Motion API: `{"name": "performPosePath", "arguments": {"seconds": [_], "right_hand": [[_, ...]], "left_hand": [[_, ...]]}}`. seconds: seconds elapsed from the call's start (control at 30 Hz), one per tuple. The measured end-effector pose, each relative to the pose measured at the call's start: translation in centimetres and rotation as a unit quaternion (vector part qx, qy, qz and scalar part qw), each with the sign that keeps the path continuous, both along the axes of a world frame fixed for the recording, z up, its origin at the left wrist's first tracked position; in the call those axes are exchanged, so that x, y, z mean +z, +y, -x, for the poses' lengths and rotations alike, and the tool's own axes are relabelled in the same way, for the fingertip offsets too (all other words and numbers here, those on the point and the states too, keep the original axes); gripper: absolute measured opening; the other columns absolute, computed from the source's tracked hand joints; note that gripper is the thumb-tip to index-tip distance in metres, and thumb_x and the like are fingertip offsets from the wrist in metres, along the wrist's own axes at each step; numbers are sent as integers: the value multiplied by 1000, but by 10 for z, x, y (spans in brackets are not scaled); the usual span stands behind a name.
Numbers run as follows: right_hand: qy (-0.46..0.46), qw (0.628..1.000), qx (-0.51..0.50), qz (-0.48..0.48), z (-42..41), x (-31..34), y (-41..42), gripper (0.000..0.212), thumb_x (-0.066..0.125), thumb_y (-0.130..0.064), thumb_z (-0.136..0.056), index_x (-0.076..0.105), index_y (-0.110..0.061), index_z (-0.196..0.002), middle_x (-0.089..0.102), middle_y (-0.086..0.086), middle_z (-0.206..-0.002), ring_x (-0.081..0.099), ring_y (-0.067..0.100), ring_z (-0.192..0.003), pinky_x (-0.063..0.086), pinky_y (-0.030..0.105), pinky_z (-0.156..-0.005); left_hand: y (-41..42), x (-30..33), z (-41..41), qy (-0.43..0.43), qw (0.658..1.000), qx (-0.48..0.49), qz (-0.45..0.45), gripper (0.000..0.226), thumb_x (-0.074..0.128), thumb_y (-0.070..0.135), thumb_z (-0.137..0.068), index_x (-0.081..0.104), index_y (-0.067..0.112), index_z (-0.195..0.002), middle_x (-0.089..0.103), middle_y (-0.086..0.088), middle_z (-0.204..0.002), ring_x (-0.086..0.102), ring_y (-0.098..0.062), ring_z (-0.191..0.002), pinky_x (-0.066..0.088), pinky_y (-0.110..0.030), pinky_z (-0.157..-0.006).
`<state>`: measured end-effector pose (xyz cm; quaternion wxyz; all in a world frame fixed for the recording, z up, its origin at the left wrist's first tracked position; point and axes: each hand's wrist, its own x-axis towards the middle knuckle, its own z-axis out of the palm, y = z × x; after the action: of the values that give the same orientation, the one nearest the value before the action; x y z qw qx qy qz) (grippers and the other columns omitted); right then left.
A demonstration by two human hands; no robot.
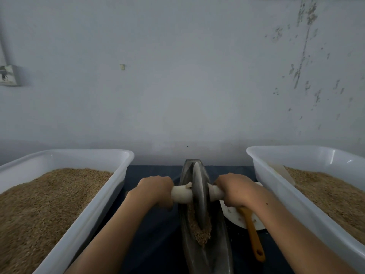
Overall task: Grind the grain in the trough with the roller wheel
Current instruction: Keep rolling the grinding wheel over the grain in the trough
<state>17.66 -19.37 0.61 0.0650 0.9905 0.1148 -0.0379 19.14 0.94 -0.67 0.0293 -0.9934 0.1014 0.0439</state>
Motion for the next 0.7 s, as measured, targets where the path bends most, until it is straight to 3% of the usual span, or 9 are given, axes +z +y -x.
{"name": "performPosePath", "arguments": {"seconds": [0.1, 0.23, 0.33, 0.57, 0.7], "right_hand": [[-42, 999, -16, -8, -3, -3, 3, 36, 57, -7, -87, 57, -18, -121, 62, 5, -112, 61, 23, -100, 45, 31, -79], [-123, 992, -9, -20, -4, -7, 5, 26, 49, -7, -90, 51, -18, -114, 61, 5, -113, 58, 25, -104, 37, 31, -79], [-126, 992, -5, -9, -3, -7, 5, 28, 51, -8, -90, 51, -18, -116, 60, 5, -114, 58, 25, -105, 36, 31, -78], [-9, 1000, 0, -5, -1, -1, -2, 40, 62, -9, -84, 57, -16, -123, 62, 5, -107, 61, 22, -93, 42, 30, -72], [-28, 1000, -7, -6, -4, -4, -1, 40, 61, -8, -84, 58, -18, -123, 63, 5, -106, 61, 22, -93, 39, 30, -70]], "left_hand": [[-5, -3, 0, -90, 996, 21, -9, 37, 67, 33, -80, 57, 19, -113, 59, 2, -94, 54, -17, -83, 38, -30, -71], [-8, -10, -2, -197, 980, 24, -3, 27, 59, 31, -85, 57, 23, -111, 63, 0, -103, 59, -20, -94, 36, -29, -70], [-6, -10, -3, -176, 984, 16, -8, 29, 59, 31, -85, 56, 22, -113, 62, 0, -105, 59, -20, -96, 37, -29, -71], [-2, 2, -1, -11, 1000, -2, -16, 48, 70, 35, -78, 54, 19, -120, 61, 0, -105, 49, -14, -82, 39, -30, -72], [-4, 2, -1, -40, 999, 2, -18, 43, 69, 35, -78, 55, 19, -116, 54, 4, -90, 49, -14, -79, 39, -30, -70]]}}
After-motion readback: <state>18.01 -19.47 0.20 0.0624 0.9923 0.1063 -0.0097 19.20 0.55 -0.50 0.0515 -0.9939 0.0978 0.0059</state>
